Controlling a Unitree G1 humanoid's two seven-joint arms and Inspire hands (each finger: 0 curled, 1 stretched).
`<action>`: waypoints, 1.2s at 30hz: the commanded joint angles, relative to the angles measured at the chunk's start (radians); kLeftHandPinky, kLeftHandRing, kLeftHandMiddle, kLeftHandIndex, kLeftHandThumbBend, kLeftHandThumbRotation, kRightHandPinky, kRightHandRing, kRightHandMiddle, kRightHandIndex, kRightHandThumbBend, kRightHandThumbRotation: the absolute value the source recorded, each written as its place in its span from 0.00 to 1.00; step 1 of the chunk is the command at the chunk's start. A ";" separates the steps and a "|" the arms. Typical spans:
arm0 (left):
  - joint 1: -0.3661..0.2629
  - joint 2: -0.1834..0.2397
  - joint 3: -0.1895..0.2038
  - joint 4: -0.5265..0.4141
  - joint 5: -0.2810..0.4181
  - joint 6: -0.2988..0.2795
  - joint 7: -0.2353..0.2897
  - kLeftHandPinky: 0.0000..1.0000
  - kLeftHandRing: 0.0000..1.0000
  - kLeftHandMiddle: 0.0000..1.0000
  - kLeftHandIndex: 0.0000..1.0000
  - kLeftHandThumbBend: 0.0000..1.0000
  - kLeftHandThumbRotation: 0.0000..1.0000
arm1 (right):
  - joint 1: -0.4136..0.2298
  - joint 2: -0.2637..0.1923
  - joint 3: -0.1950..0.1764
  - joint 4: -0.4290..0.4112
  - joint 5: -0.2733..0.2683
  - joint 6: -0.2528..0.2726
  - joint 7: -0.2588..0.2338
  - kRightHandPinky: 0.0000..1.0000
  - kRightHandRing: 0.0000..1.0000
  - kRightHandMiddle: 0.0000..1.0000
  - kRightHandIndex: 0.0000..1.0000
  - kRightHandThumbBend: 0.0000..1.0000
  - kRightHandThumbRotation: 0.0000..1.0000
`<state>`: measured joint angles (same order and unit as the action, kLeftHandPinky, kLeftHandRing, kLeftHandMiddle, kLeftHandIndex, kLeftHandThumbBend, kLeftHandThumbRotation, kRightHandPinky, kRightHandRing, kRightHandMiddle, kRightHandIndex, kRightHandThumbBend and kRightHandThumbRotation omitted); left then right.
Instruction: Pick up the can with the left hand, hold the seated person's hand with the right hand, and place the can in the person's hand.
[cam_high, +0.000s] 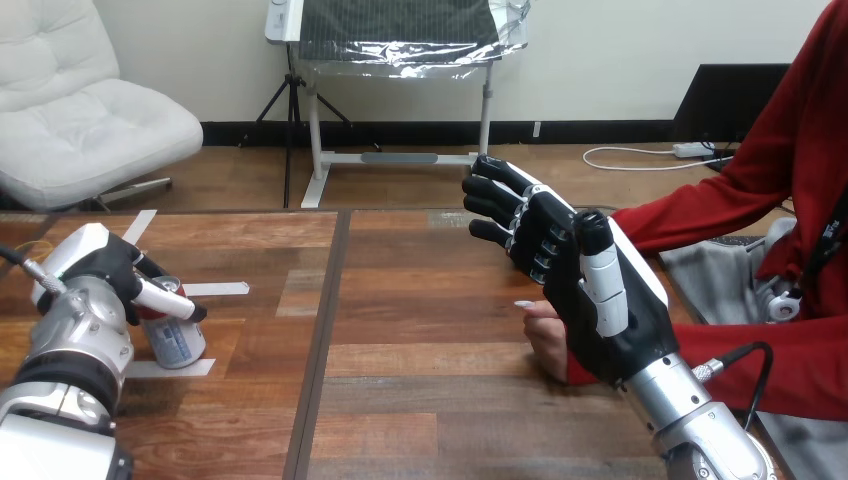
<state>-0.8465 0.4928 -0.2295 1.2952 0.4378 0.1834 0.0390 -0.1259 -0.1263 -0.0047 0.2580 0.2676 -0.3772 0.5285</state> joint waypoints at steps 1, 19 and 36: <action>-0.083 -0.001 -0.006 -0.022 0.008 -0.007 0.020 0.40 0.48 0.54 0.55 0.69 0.00 | -0.030 -0.006 -0.015 -0.050 0.002 -0.006 -0.010 0.89 0.91 0.88 0.89 0.90 1.00; -0.071 -0.003 0.001 -0.040 0.003 -0.034 0.064 0.38 0.42 0.47 0.51 0.74 0.00 | -0.032 -0.009 -0.015 -0.046 0.010 -0.005 -0.004 0.89 0.90 0.88 0.89 0.91 1.00; -0.067 -0.004 0.013 -0.056 -0.008 -0.063 0.085 0.34 0.39 0.47 0.50 0.76 0.00 | -0.031 -0.008 -0.015 -0.041 0.004 -0.006 -0.008 0.89 0.91 0.89 0.89 0.91 1.00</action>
<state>-0.8463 0.4908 -0.2211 1.2910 0.4327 0.1404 0.1001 -0.1259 -0.1264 -0.0049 0.2580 0.2679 -0.3772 0.5245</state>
